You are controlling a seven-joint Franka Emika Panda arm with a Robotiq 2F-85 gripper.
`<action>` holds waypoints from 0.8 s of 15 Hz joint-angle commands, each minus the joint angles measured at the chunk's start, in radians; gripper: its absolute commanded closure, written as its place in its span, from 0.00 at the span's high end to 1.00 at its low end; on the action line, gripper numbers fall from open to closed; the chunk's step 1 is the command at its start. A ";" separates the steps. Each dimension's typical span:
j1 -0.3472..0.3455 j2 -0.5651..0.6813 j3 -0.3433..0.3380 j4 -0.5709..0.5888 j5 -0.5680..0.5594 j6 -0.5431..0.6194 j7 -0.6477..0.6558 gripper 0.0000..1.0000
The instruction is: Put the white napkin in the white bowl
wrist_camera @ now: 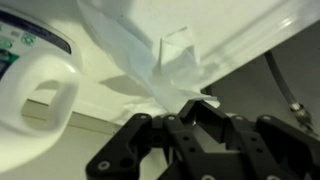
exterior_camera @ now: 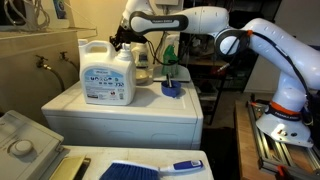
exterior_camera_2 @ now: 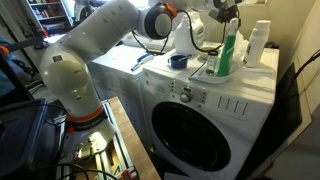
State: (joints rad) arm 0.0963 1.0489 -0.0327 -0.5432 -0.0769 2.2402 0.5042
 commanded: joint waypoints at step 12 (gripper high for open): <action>-0.020 -0.395 0.089 -0.069 0.048 -0.231 -0.160 0.03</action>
State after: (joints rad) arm 0.1039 0.7499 0.0177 -0.5376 -0.0712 2.1330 0.4097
